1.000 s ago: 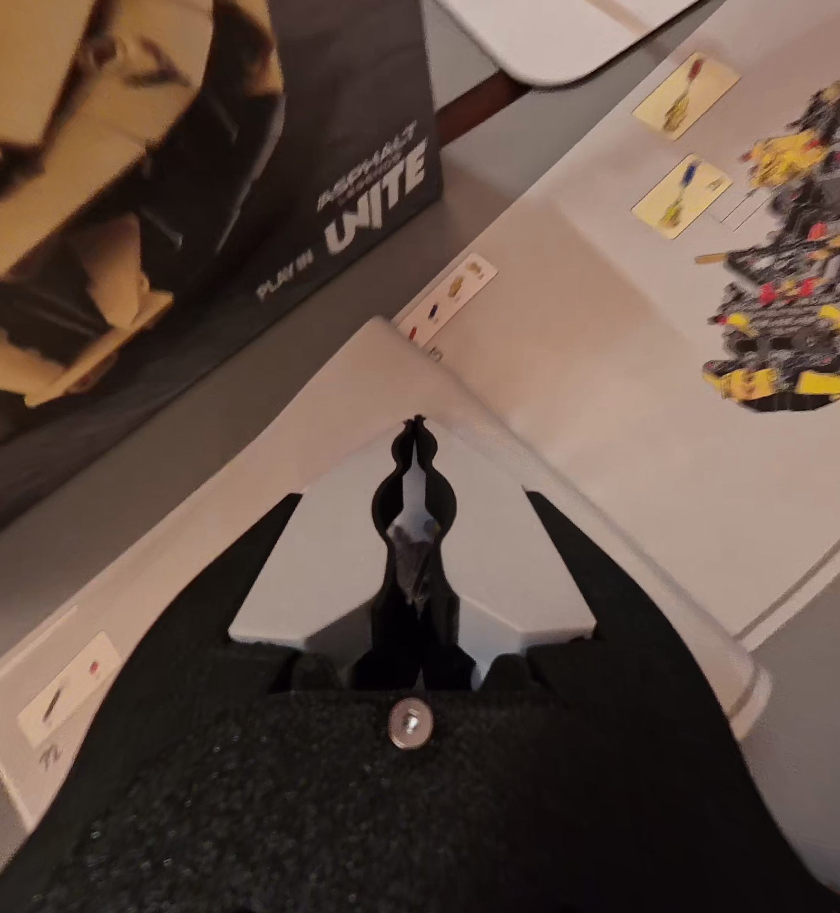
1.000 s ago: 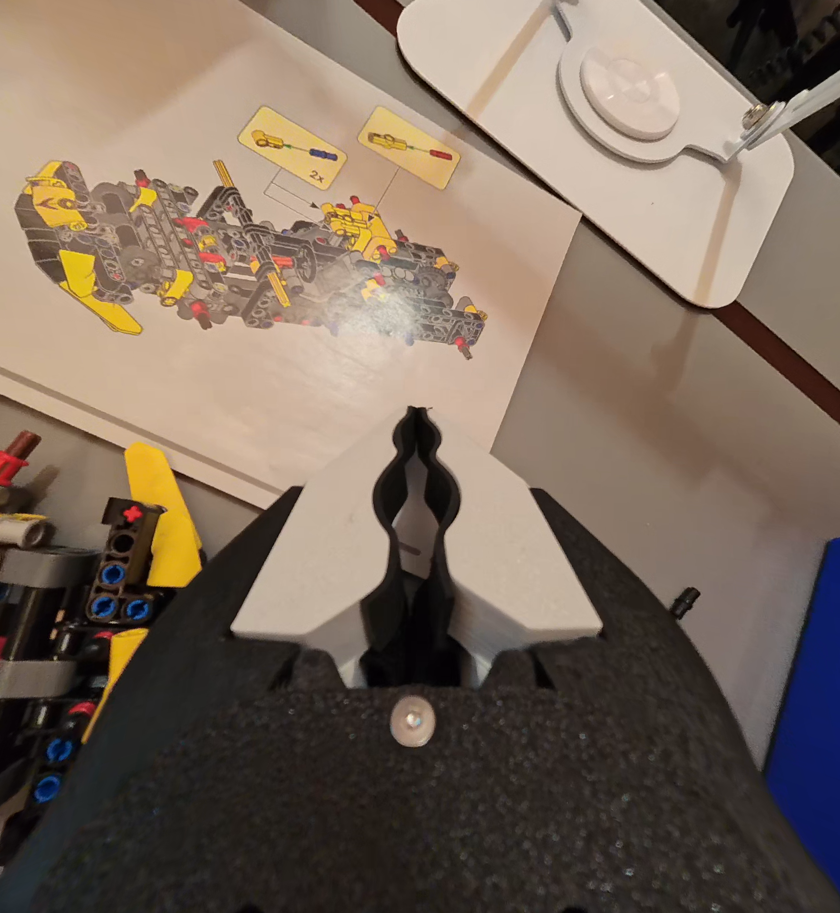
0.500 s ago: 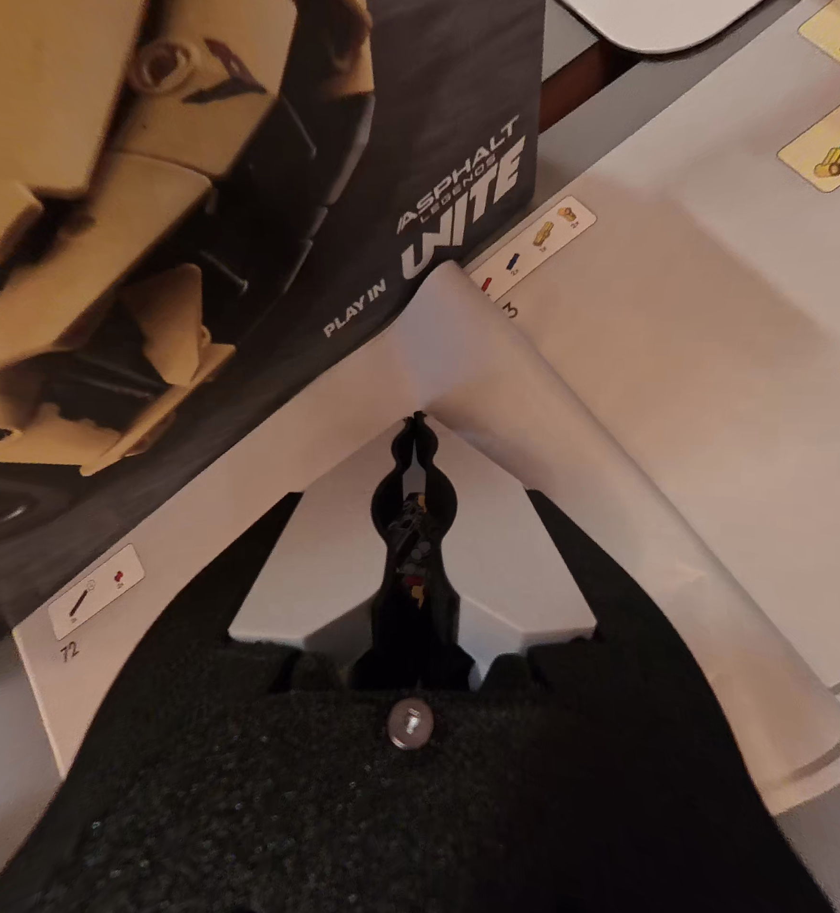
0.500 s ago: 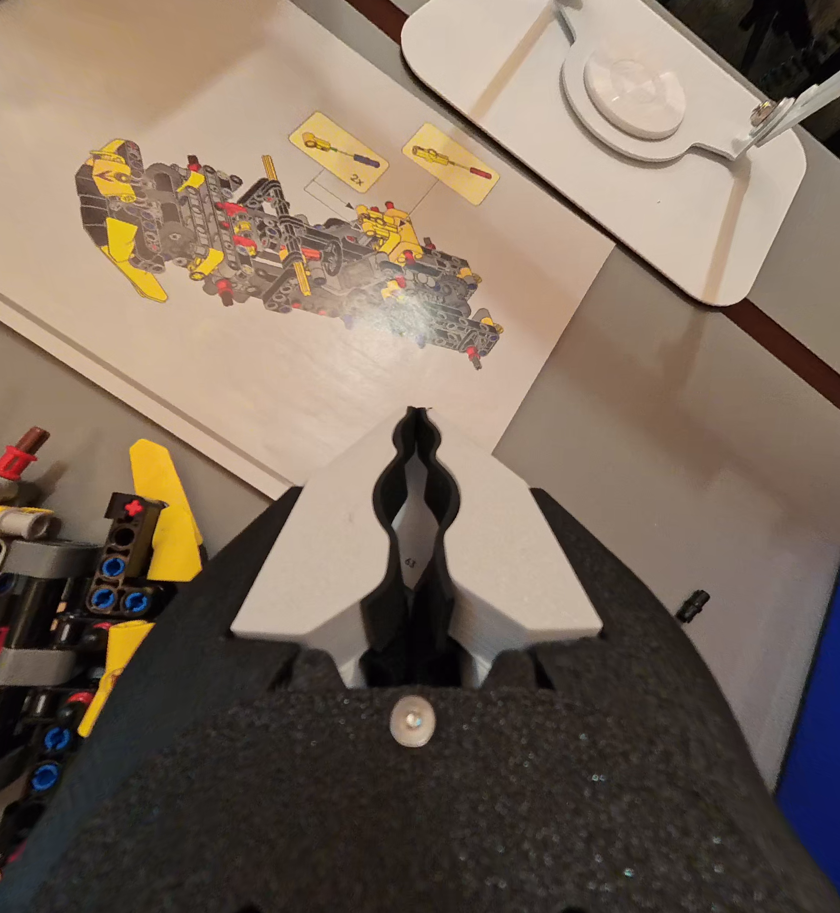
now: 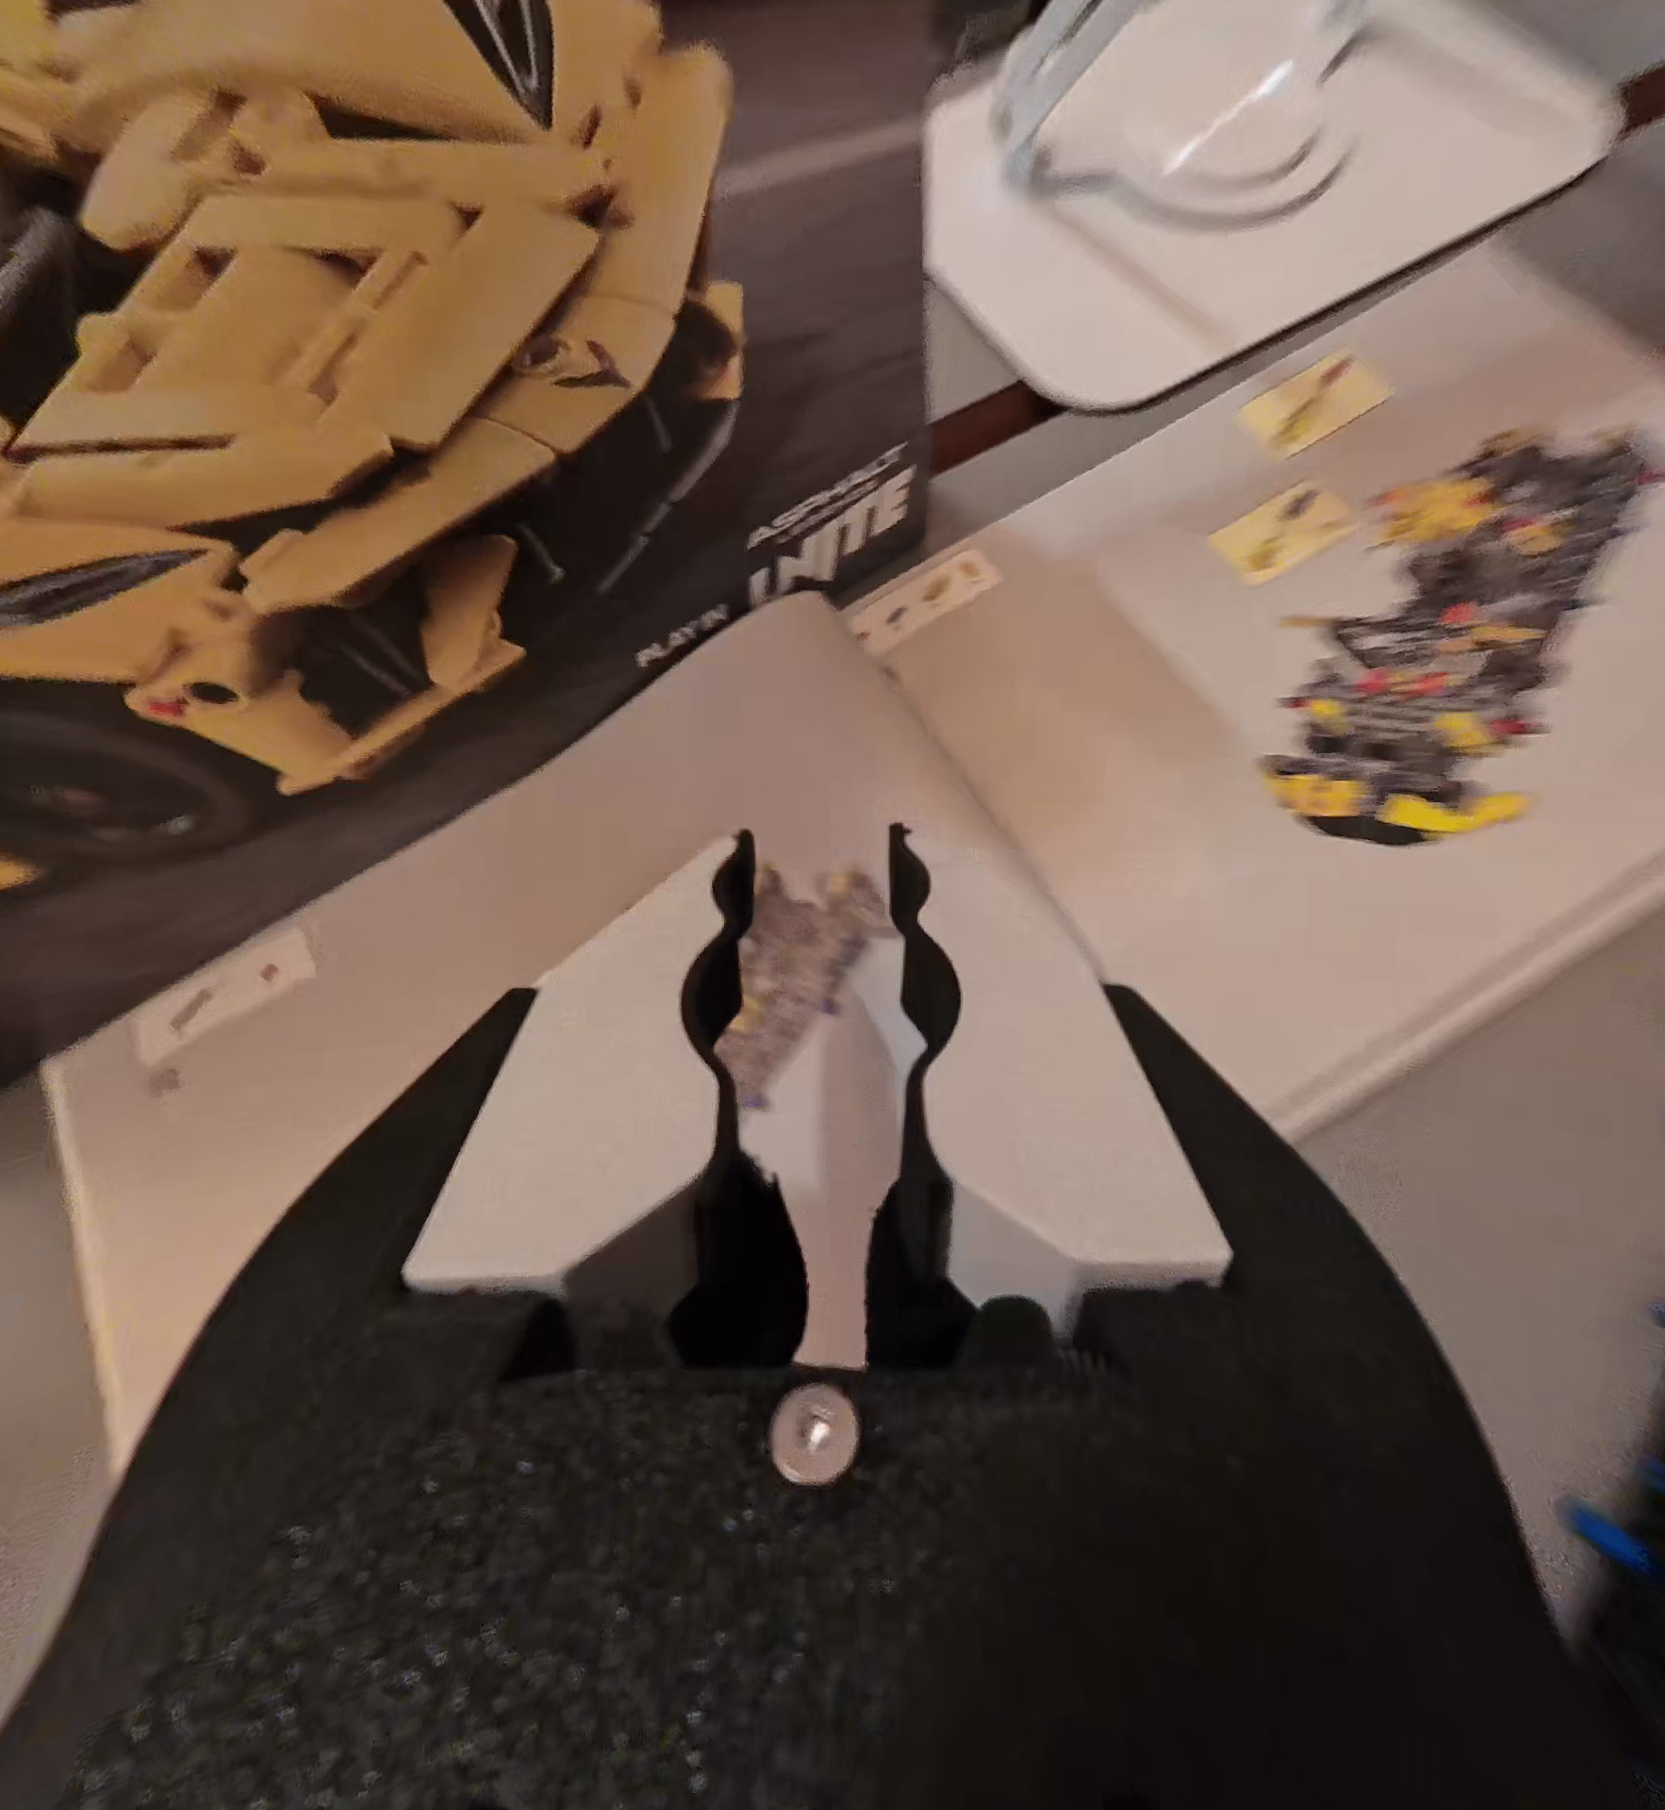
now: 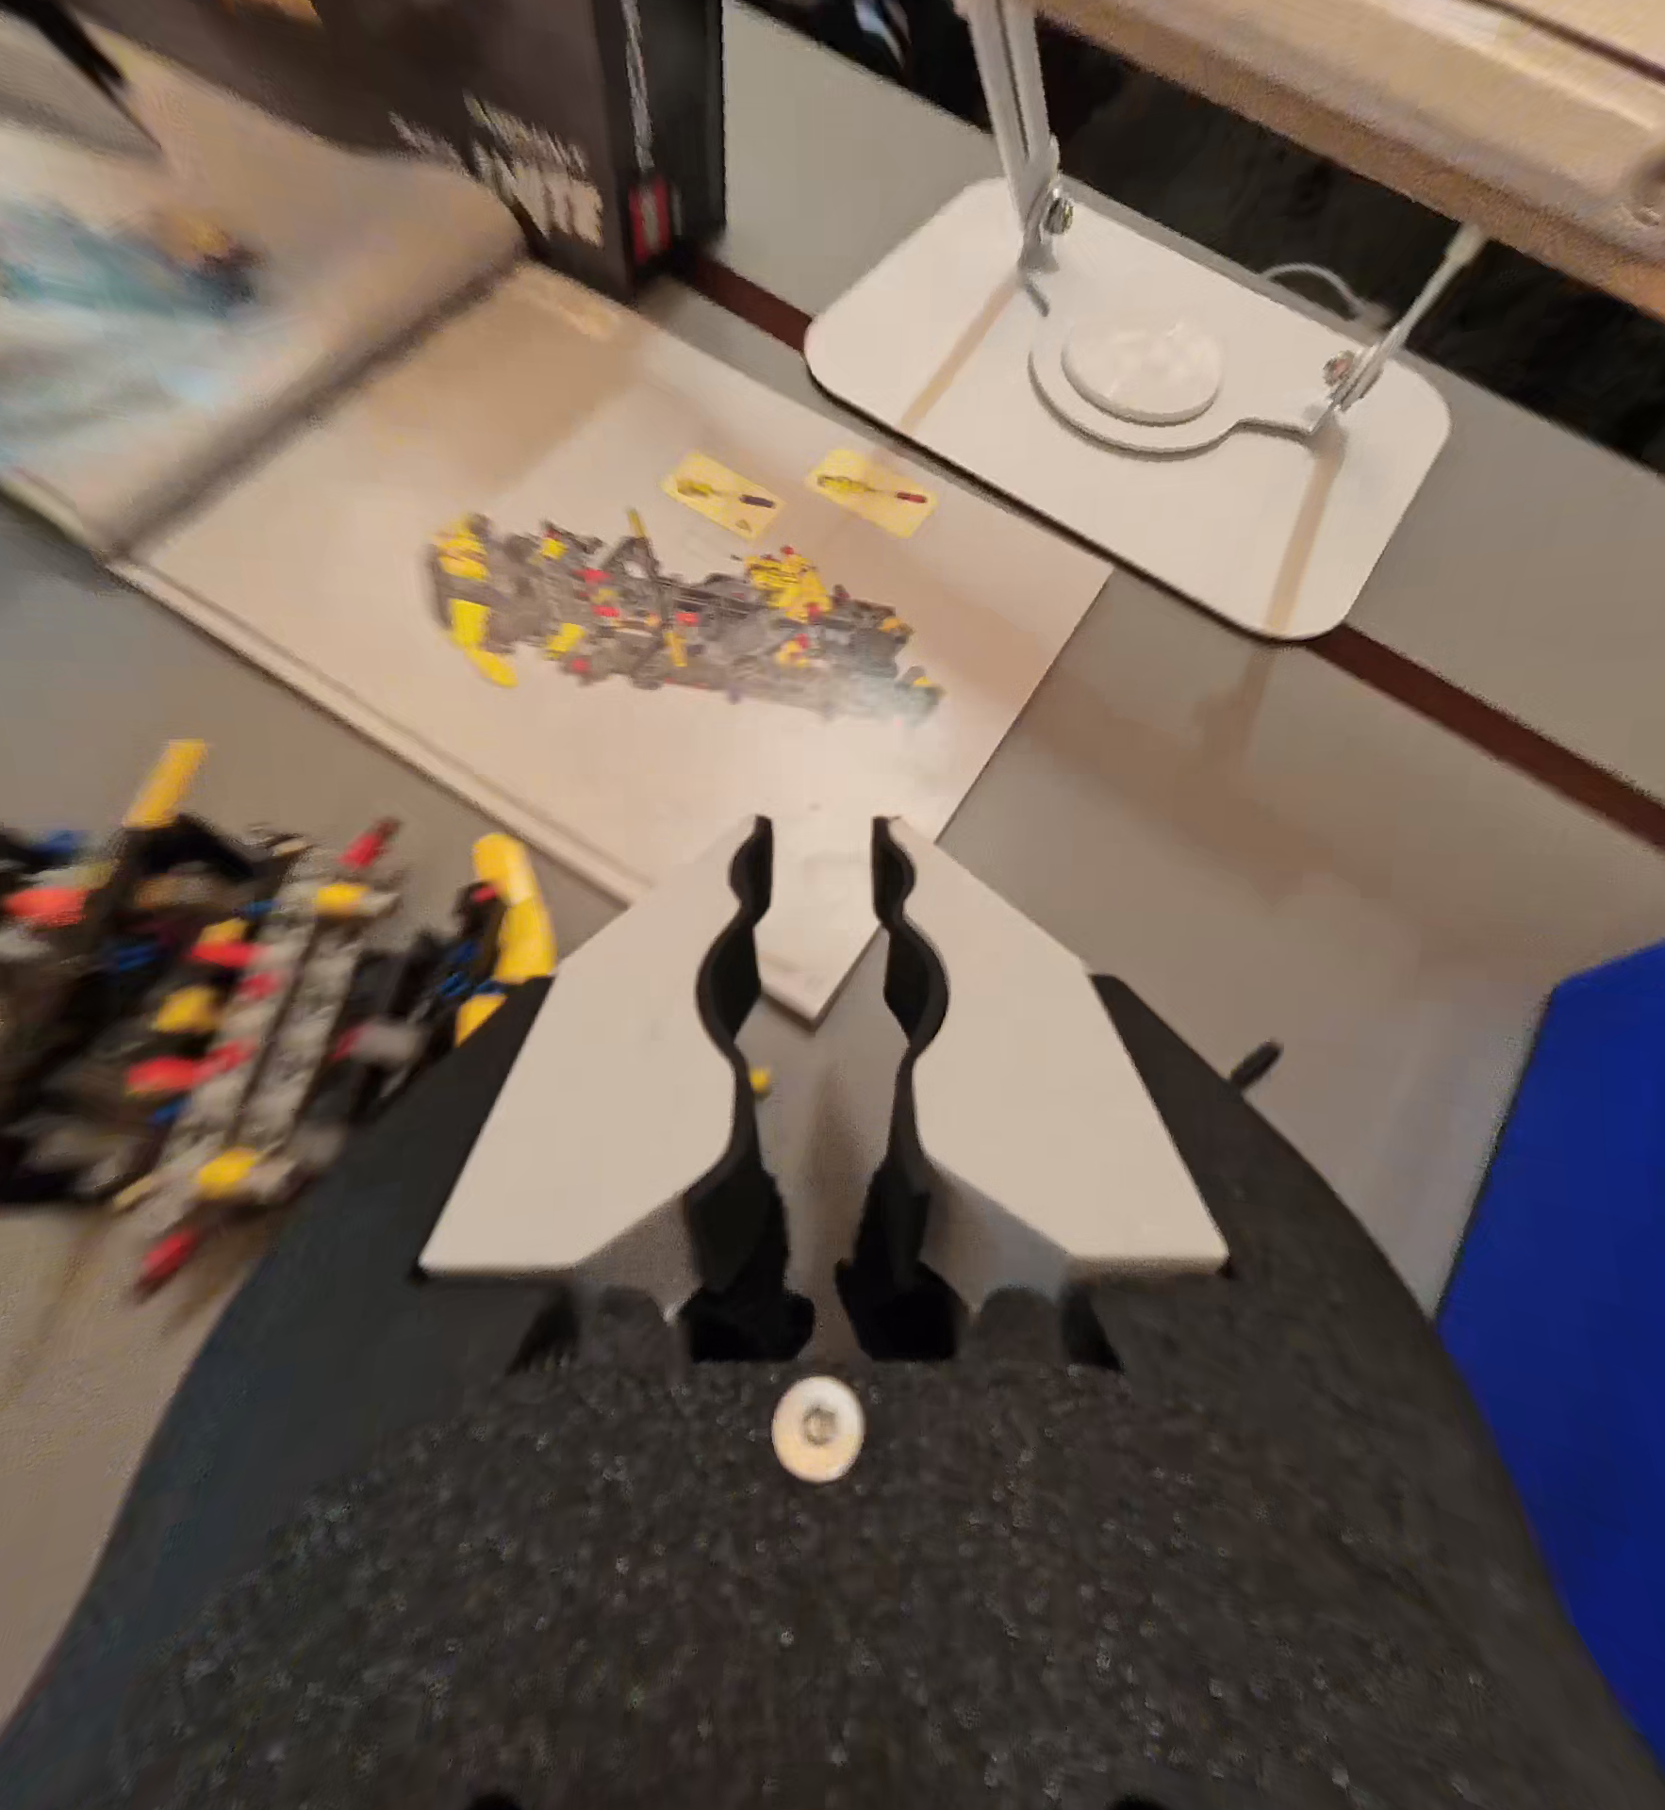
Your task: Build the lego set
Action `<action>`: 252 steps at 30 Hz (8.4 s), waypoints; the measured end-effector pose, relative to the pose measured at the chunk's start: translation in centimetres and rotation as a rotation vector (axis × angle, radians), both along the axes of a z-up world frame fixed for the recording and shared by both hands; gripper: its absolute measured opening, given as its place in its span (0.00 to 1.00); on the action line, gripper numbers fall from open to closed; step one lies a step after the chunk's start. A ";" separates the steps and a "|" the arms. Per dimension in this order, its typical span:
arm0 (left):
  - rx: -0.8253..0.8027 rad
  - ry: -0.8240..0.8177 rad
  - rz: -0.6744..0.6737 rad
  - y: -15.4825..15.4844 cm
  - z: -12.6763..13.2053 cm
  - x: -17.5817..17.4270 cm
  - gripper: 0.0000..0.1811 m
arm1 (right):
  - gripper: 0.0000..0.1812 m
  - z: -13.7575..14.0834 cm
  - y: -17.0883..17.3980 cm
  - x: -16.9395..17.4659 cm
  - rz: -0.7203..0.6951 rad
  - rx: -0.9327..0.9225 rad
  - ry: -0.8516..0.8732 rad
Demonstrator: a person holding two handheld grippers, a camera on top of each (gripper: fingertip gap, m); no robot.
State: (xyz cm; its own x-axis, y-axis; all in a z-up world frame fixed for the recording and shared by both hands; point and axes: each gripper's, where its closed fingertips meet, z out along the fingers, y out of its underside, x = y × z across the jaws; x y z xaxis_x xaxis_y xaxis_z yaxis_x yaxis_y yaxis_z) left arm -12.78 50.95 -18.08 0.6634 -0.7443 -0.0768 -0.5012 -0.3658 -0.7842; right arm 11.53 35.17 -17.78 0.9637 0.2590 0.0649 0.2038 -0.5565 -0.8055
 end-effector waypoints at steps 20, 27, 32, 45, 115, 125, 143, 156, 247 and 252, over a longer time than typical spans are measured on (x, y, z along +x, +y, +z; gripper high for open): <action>-0.106 -0.371 -0.188 -9.9 1.0 1.1 0.15 | 0.14 -5.0 -19.8 -3.3 0.121 -0.117 0.043; -0.091 -0.353 -0.170 -9.3 0.7 0.6 0.15 | 0.13 -6.4 -19.3 -3.2 0.239 -0.171 0.001; -0.081 -0.338 -0.161 -9.0 0.6 0.4 0.15 | 0.10 -6.5 -19.0 -3.5 0.291 -0.136 -0.032; -0.068 -0.312 -0.152 -8.6 0.2 0.1 0.15 | 0.08 -3.6 -19.0 -8.5 0.387 -0.089 0.006; -0.012 -0.242 -0.129 -7.8 0.3 -1.0 0.15 | 0.13 -3.9 -16.6 -14.3 0.414 -0.089 0.006; -0.018 -0.235 -0.132 -8.0 0.1 -0.9 0.15 | 0.12 -2.9 -18.9 -2.6 0.098 -0.090 0.027; -0.005 -0.216 -0.134 -8.0 0.1 -0.9 0.15 | 0.10 -4.9 -17.7 -6.5 0.143 -0.136 0.007; -0.012 -0.200 -0.141 -8.2 -0.3 -0.7 0.15 | 0.07 -3.3 -16.7 -4.8 0.010 0.059 -0.114; 0.005 -0.155 -0.169 -8.7 -0.6 -0.4 0.15 | 0.12 -4.4 -17.3 -3.6 0.000 -0.188 0.040; 0.007 -0.143 -0.164 -8.6 -0.9 -0.6 0.15 | 0.08 -5.8 -17.5 -2.7 -0.008 -0.216 -0.035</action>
